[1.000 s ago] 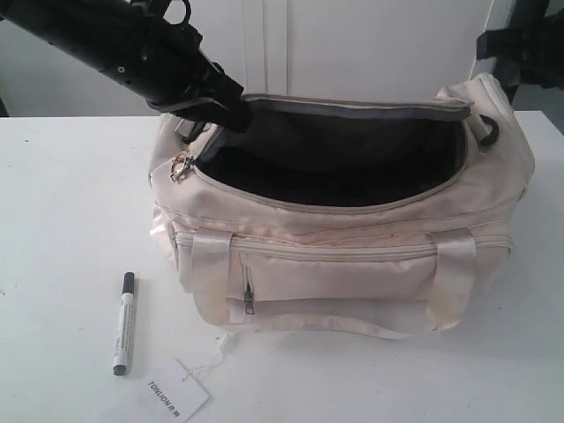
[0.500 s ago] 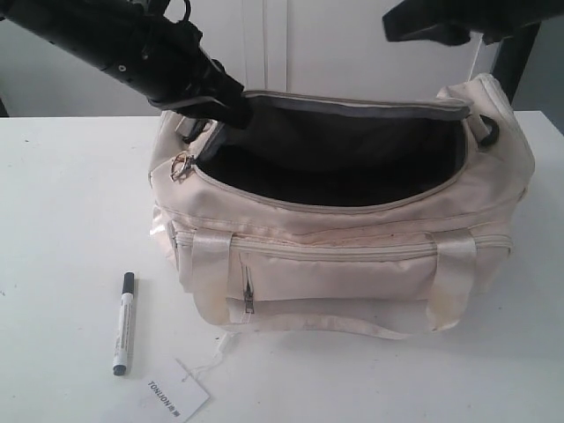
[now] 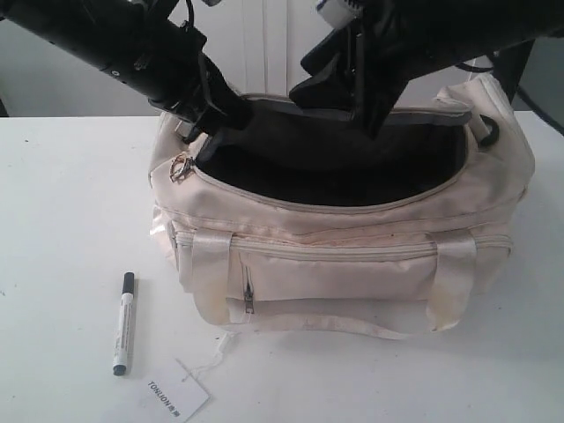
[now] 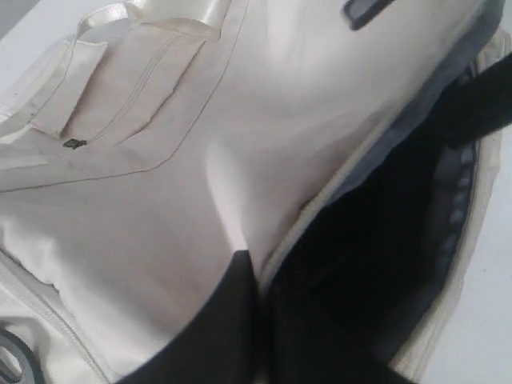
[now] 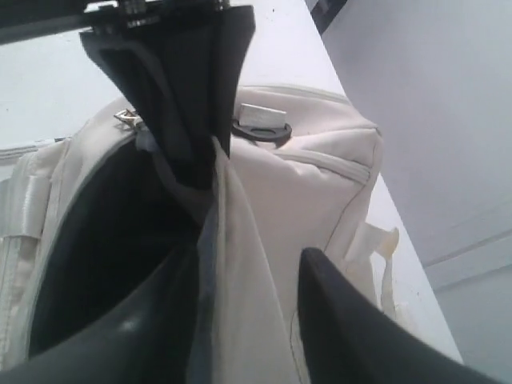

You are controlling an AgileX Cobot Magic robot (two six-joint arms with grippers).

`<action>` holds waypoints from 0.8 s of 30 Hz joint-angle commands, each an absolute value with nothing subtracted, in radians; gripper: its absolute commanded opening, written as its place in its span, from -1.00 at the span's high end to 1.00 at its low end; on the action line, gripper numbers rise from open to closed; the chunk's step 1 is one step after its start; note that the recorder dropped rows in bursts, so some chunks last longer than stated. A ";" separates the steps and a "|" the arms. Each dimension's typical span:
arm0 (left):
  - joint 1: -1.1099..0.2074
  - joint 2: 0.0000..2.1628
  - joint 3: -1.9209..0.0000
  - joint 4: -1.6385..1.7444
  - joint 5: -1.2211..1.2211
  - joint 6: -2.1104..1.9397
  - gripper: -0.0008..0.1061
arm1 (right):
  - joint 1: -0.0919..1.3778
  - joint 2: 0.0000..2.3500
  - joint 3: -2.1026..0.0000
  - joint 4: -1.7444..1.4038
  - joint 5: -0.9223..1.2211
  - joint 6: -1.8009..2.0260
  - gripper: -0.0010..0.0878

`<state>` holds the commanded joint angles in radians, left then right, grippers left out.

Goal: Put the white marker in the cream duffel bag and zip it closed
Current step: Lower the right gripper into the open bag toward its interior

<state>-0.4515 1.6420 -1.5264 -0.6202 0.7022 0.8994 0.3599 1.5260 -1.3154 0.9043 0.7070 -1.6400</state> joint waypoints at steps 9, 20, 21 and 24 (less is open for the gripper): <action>-0.451 1.642 -1.526 -0.620 0.700 0.924 0.99 | 0.448 1.597 -1.315 0.909 0.601 -1.663 0.10; -0.451 1.642 -1.526 -0.620 0.700 0.924 0.99 | 0.449 1.599 -1.315 0.909 0.512 -1.548 0.98; -0.451 1.642 -1.526 -0.620 0.700 0.924 0.99 | 0.449 1.599 -1.315 0.909 0.512 -1.538 0.98; -0.451 1.640 -1.526 -0.620 0.697 0.912 0.92 | 0.449 1.599 -1.315 0.909 0.498 -1.491 0.98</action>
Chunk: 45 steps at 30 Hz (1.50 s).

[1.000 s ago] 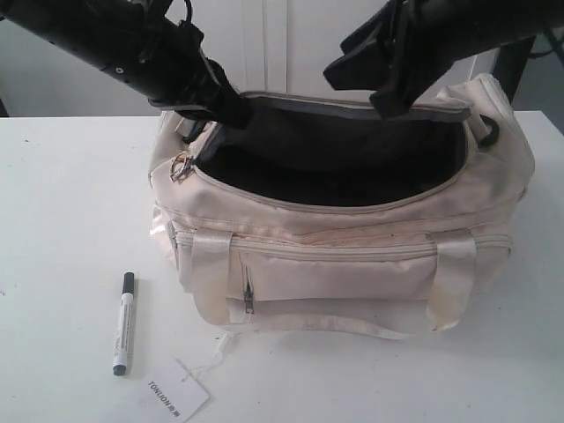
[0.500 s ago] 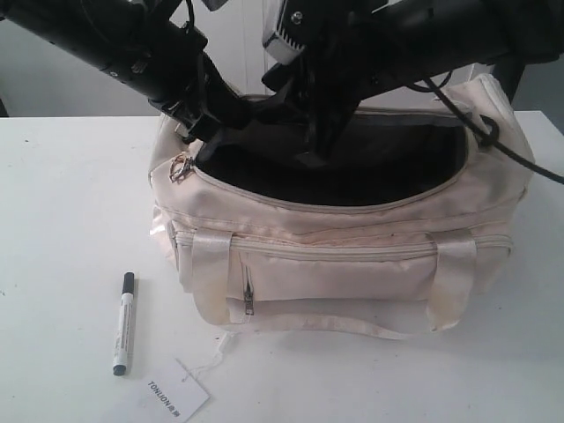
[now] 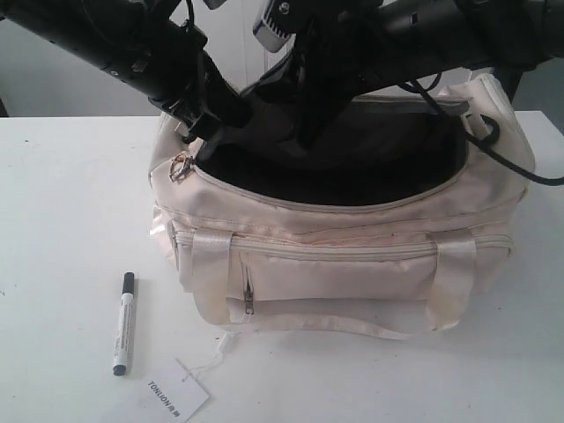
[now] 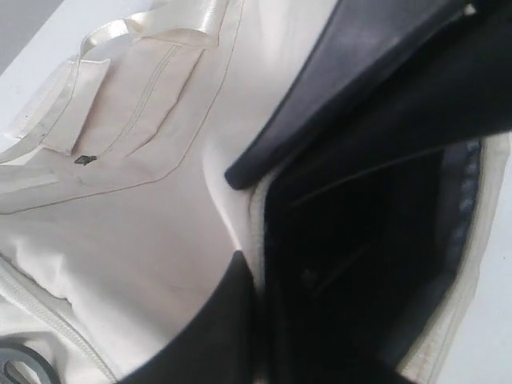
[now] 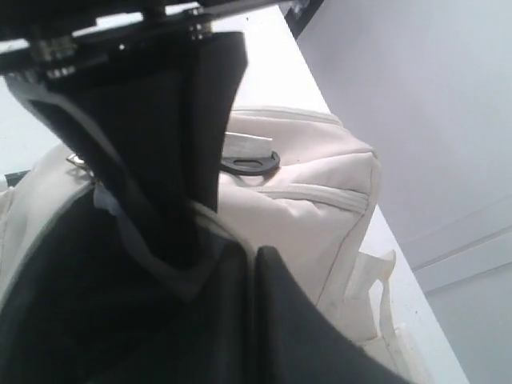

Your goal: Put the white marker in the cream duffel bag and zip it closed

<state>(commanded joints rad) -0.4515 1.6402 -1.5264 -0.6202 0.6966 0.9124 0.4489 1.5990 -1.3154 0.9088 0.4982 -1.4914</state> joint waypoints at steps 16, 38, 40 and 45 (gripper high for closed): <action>-0.451 1.538 -1.526 -0.306 0.829 0.454 0.00 | 0.449 1.599 -1.315 0.907 0.438 -1.318 0.98; -0.222 1.572 -1.357 -0.480 0.806 0.112 0.00 | 0.449 1.599 -1.315 0.905 0.451 -1.248 0.98; -0.216 1.598 -1.330 -0.517 0.772 0.112 0.00 | 0.449 1.599 -1.315 0.905 0.454 -1.248 0.98; -0.211 1.669 -1.322 -0.755 0.749 0.202 0.07 | 0.449 1.599 -1.315 0.905 0.463 -1.248 0.98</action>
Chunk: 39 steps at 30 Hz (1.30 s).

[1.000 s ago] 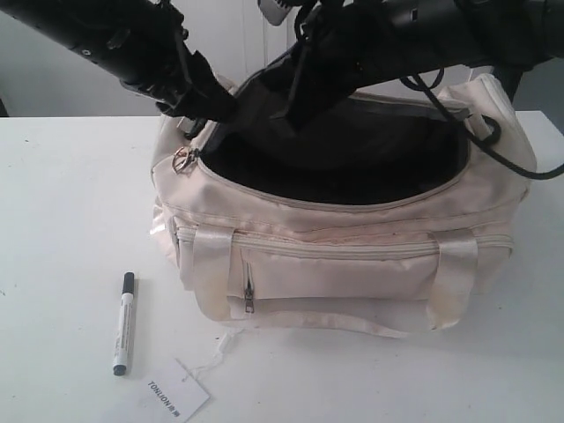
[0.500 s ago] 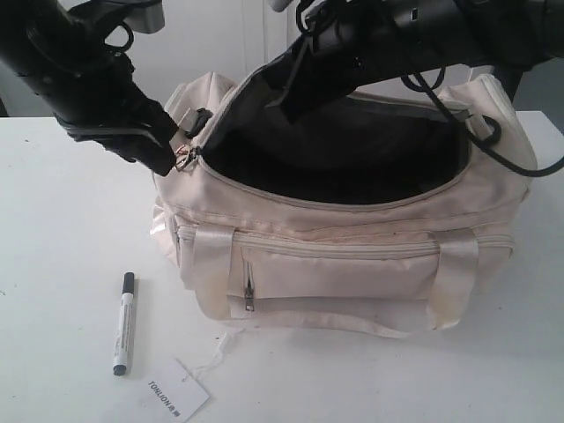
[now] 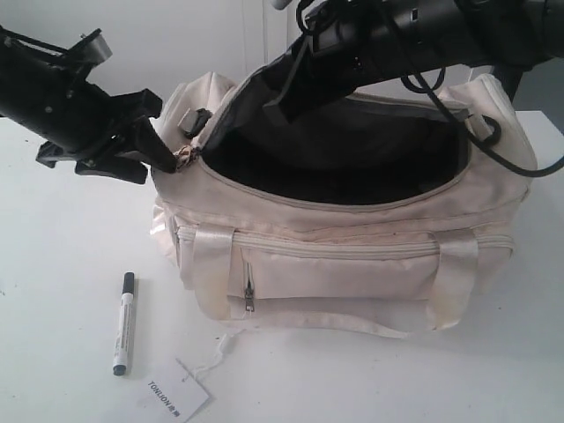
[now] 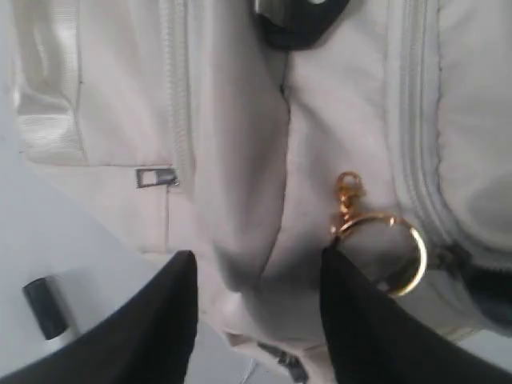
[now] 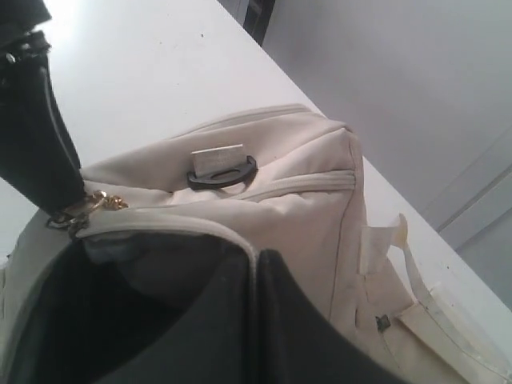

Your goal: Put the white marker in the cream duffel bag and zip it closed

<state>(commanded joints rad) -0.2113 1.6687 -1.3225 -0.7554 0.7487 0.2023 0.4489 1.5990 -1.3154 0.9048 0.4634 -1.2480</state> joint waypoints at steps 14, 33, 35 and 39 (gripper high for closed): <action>-0.211 1.669 -1.321 -0.743 0.800 0.405 0.99 | 0.449 1.599 -1.315 0.905 0.347 -1.225 0.98; -0.211 1.669 -1.321 -0.605 0.823 0.449 0.99 | 0.447 1.599 -1.315 0.905 -0.080 -0.953 0.98; -0.211 1.669 -1.321 -0.605 0.823 0.449 0.99 | 0.447 1.599 -1.315 0.905 -0.125 -0.934 0.98; -0.211 1.669 -1.321 -0.605 0.821 0.449 0.99 | 0.447 1.623 -1.315 0.907 -0.156 -0.934 0.98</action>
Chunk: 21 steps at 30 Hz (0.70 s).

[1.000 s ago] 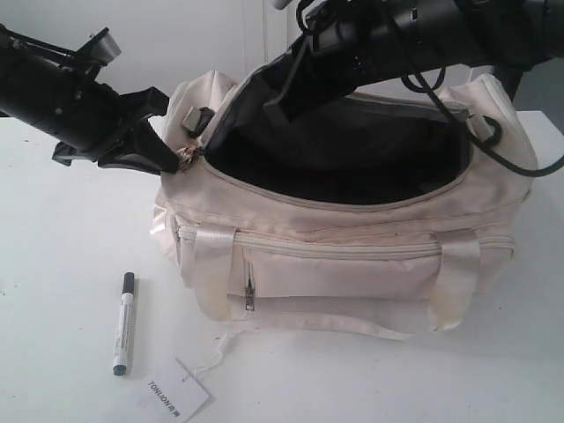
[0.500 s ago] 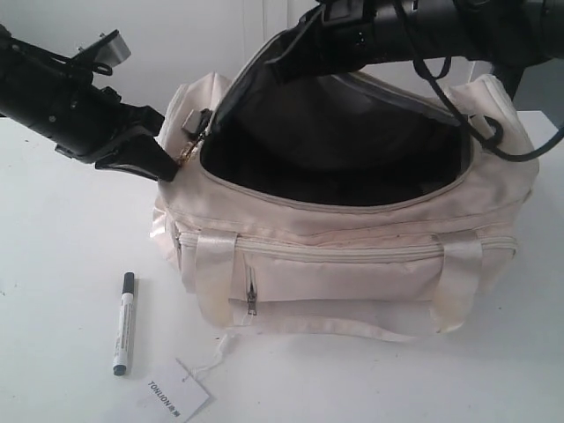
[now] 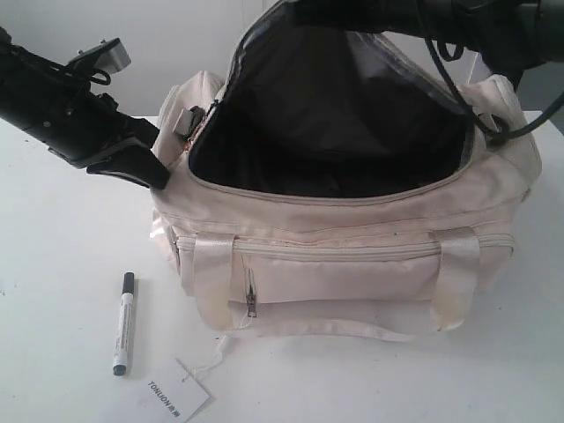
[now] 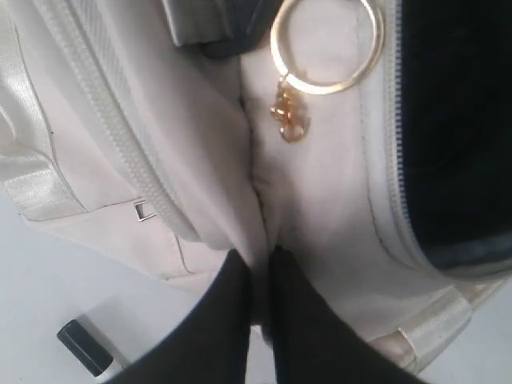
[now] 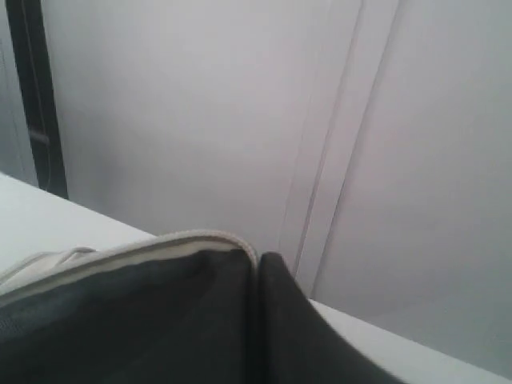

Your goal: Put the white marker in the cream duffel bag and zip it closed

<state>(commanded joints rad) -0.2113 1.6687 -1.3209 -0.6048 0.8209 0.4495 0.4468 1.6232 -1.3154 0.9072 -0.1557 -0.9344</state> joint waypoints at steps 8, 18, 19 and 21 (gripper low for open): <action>-0.211 1.669 -1.321 -0.596 0.821 0.449 0.99 | 0.408 1.698 -1.318 0.949 -0.076 -0.778 0.98; -0.211 1.669 -1.321 -0.597 0.818 0.449 0.99 | 0.272 1.809 -1.507 0.949 0.347 -0.524 0.98; -0.211 1.669 -1.321 -0.597 0.818 0.449 0.99 | 0.260 1.823 -1.532 0.949 0.382 -0.493 0.98; -0.211 1.669 -1.321 -0.597 0.818 0.449 0.99 | 0.242 1.855 -1.579 0.947 0.438 -0.437 0.98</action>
<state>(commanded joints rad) -0.2113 1.6687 -1.3209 -0.5966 0.8184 0.4495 0.2416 1.8546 -1.5793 0.9473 0.4381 -0.4366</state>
